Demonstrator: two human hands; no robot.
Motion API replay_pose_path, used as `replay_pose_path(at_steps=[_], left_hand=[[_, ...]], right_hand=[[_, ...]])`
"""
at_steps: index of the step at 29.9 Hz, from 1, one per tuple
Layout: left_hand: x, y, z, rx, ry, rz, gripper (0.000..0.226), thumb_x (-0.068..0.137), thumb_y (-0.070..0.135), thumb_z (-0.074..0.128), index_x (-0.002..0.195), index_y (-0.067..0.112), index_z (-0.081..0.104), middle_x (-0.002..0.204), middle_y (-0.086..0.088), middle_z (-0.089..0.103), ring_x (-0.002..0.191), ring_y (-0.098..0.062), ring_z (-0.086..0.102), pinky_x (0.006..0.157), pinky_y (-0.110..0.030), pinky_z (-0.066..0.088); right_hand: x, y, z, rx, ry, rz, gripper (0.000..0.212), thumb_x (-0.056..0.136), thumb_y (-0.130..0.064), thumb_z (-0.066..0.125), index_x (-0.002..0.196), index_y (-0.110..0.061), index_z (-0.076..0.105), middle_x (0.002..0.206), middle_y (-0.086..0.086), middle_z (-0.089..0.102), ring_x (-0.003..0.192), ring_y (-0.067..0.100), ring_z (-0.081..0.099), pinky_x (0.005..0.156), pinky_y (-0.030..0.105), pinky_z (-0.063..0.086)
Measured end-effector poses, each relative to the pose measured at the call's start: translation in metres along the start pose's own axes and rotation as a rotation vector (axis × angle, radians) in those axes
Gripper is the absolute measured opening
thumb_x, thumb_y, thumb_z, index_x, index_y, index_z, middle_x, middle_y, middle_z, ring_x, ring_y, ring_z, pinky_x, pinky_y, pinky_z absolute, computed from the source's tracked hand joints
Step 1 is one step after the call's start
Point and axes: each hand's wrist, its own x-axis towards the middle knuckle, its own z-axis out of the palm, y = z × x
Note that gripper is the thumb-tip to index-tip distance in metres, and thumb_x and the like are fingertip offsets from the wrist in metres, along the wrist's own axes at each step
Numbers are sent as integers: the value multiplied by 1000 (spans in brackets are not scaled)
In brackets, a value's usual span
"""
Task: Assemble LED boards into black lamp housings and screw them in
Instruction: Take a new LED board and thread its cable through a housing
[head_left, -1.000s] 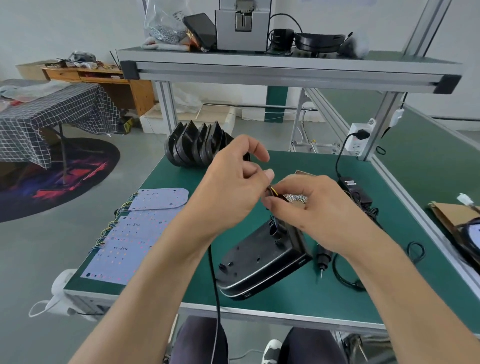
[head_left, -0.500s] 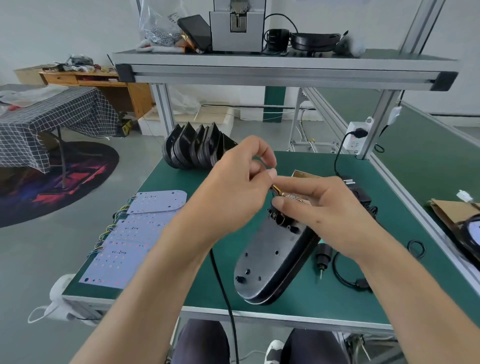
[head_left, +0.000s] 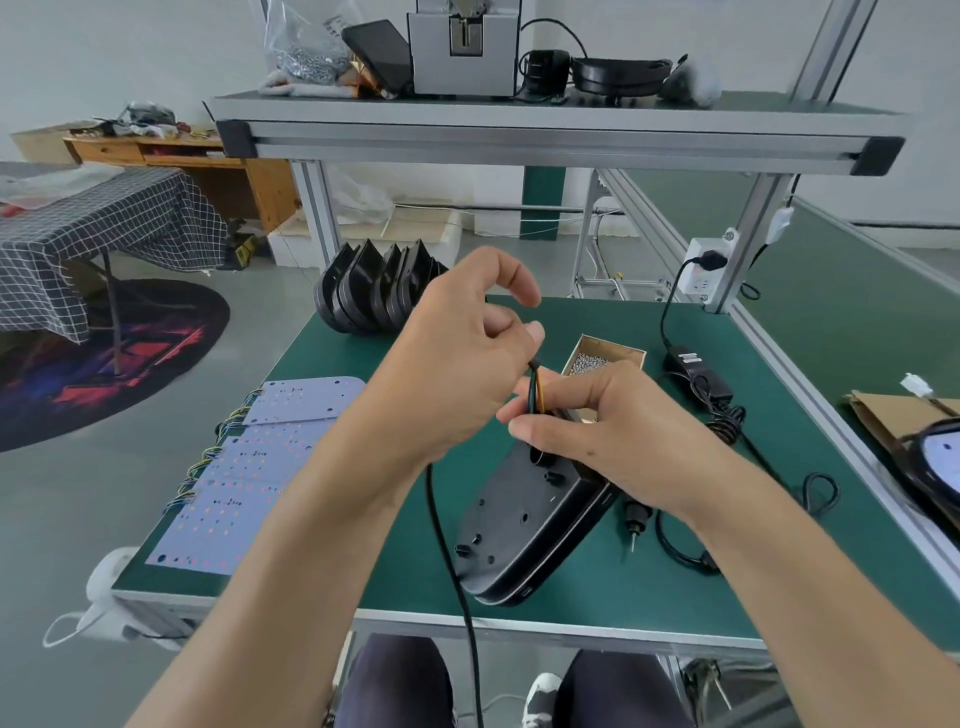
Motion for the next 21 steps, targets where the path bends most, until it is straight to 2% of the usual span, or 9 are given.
replay_pose_path(at_steps=[2,4,7,9,11,15,16,19,21], left_hand=[[0,0,-1,2,-3,0,21,100,1,58,101,21,53,59,-24,50,54,-20,48,62,-37,41],[0,-1,-1,5,-4,-2,19,100,1,58,101,20,53,57,-20,49,52,-18,50,64,-37,43],[0,-4,1,16,-11,-11,18,100,2,58,102,19,53,56,-10,50,52,-16,51,64,-36,44],[0,-5,3,14,-15,-20,20,100,2,59,100,21,52,55,-6,49,54,-19,48,62,-35,42],[-1,-6,5,6,-23,-29,21,100,2,59,99,22,52,54,-5,48,55,-20,44,61,-36,40],[-2,-6,8,3,-36,-38,22,99,3,59,98,23,51,58,-10,48,57,-23,40,58,-35,37],[-3,-7,8,6,-37,-43,22,99,3,59,97,24,51,59,-10,49,58,-24,40,57,-34,36],[-5,-11,9,19,-10,-61,21,100,4,58,97,24,51,60,-12,51,59,-25,43,58,-34,37],[-6,-15,8,24,26,-72,18,101,6,57,97,23,53,61,-15,53,61,-26,44,60,-35,38]], right_hand=[[1,1,0,1,-12,13,16,95,-28,77,99,-42,83,113,-12,79,144,-12,37,126,24,23],[2,3,-1,-21,-34,24,16,94,-27,78,98,-41,83,116,-24,76,147,-12,32,124,20,22],[2,6,-3,-83,-63,26,15,94,-27,78,99,-40,84,103,-37,71,145,-16,26,113,-2,15],[0,5,-5,-128,-83,25,17,94,-25,77,102,-39,84,118,-33,68,140,-22,26,104,-11,10],[-1,2,-7,-175,-115,15,18,95,-25,77,104,-39,83,142,-16,63,128,-34,29,101,-12,11],[-3,2,-9,-213,-168,60,21,95,-32,77,106,-50,80,160,-14,46,150,-12,25,126,22,19],[-3,3,-9,-225,-171,67,22,95,-34,77,106,-53,79,160,-15,47,150,-11,27,124,20,21],[-1,7,-8,-201,-174,49,20,96,-30,76,109,-44,81,148,-15,59,128,-30,37,98,-7,26],[-1,9,-11,-210,-128,33,21,97,-27,74,114,-38,79,139,-14,65,110,-37,43,88,-9,30]])
